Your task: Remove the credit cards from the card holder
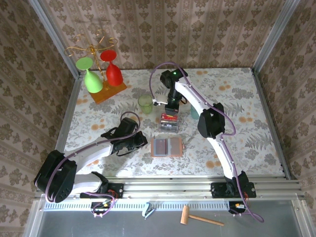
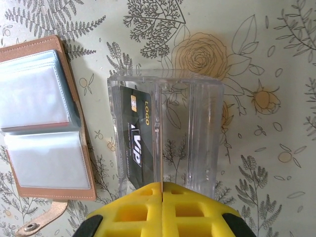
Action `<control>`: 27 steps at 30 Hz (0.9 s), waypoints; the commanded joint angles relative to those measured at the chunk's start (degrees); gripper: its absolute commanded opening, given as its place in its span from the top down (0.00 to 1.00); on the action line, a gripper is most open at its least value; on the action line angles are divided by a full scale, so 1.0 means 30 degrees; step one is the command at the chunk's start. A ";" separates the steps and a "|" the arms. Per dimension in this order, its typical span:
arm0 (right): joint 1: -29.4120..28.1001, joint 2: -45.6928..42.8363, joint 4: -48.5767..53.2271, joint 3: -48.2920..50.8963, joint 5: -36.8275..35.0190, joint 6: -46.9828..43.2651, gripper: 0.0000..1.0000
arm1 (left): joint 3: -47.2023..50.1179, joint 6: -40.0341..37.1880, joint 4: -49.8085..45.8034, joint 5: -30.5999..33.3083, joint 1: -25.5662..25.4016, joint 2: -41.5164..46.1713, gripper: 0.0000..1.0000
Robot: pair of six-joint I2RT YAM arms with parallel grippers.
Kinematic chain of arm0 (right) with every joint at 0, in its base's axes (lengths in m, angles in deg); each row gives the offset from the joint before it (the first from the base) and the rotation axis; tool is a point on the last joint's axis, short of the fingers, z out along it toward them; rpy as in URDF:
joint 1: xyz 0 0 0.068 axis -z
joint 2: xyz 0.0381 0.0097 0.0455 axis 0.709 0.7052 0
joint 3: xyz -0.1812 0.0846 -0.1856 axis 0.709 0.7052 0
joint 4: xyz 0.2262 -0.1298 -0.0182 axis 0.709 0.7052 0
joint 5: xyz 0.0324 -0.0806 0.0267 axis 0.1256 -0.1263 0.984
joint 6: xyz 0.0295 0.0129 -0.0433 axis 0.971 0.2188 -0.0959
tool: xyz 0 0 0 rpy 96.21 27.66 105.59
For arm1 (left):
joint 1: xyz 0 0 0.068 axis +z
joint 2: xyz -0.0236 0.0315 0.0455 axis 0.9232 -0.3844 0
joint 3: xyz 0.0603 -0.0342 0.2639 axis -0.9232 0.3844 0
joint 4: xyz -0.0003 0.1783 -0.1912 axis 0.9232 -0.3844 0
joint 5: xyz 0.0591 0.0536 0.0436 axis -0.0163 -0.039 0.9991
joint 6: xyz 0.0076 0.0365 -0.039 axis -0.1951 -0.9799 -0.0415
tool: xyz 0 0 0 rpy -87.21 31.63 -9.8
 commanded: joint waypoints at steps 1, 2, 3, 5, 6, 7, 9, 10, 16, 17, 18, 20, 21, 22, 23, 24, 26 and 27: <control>0.0090 0.0638 0.0851 0.0165 0.0805 -0.0159 1.00 | -0.0389 -0.0282 -0.0353 -0.0182 0.0166 -0.0028 0.90; 0.0099 0.0669 0.0817 0.0173 0.0856 -0.0158 0.99 | -0.0406 -0.0296 -0.0337 -0.0171 0.0168 -0.0057 0.90; 0.0085 0.0719 0.0771 0.0243 0.0875 -0.0169 0.99 | -0.0409 -0.0297 -0.0337 -0.0171 0.0151 -0.0084 0.90; 0.0107 0.0783 0.0740 0.0260 0.0857 -0.0128 0.96 | -0.0427 -0.0282 -0.0322 -0.0171 0.0158 -0.0115 0.90; 0.0092 0.0775 0.0726 0.0235 0.0854 -0.0128 0.95 | -0.0434 -0.0274 -0.0319 -0.0198 0.0173 -0.0130 0.90; 0.0107 0.0792 0.0725 0.0244 0.0820 -0.0128 0.93 | -0.0454 -0.0284 -0.0322 -0.0201 0.0185 -0.0144 0.90; 0.0104 0.0764 0.0725 0.0246 0.0734 -0.0122 0.91 | -0.0485 -0.0319 -0.0314 -0.0200 0.0204 -0.0174 0.90; 0.0106 0.0741 0.0753 0.0220 0.0620 -0.0100 0.90 | -0.0493 -0.0305 -0.0304 -0.0201 0.0210 -0.0211 0.90; 0.0100 -0.0020 0.0698 0.0249 0.0085 0.0220 0.82 | -0.0606 -0.0253 0.0048 -0.0368 0.0213 -0.0545 0.90; 0.0105 -0.0225 0.0663 0.0257 0.0005 0.0296 0.81 | -0.0692 -0.0287 0.0071 -0.0430 0.0222 -0.0633 0.90; 0.0088 -0.0437 0.0638 0.0246 -0.0121 0.0403 0.80 | -0.0824 -0.0352 0.0059 -0.0507 0.0209 -0.0735 0.89; 0.0101 -0.0820 0.0586 0.0268 -0.0358 0.0594 0.79 | -0.0988 -0.0455 0.0029 -0.0552 0.0209 -0.0858 0.89; 0.0104 -0.1052 0.0525 0.0283 -0.0493 0.0715 0.78 | -0.1047 -0.0458 0.0083 -0.0537 0.0198 -0.0915 0.89; 0.0103 -0.1258 0.0451 0.0372 -0.0576 0.0823 0.78 | -0.1078 -0.0486 0.0161 -0.0580 0.0180 -0.0950 0.89; 0.0086 -0.1432 0.0433 0.0424 -0.0644 0.0899 0.78 | -0.1119 -0.0514 0.0219 -0.0589 0.0189 -0.0983 0.90; 0.0107 -0.1568 0.0407 0.0486 -0.0694 0.1012 0.78 | -0.1174 -0.0569 0.0236 -0.0610 0.0180 -0.1030 0.89; 0.0088 -0.1957 0.0202 0.0879 -0.0974 0.1265 0.77 | -0.1330 -0.0713 0.0233 -0.0611 0.0209 -0.1166 0.89; 0.0098 -0.2119 0.0051 0.1126 -0.1142 0.1428 0.77 | -0.1411 -0.0749 0.0263 -0.0639 0.0183 -0.1241 0.89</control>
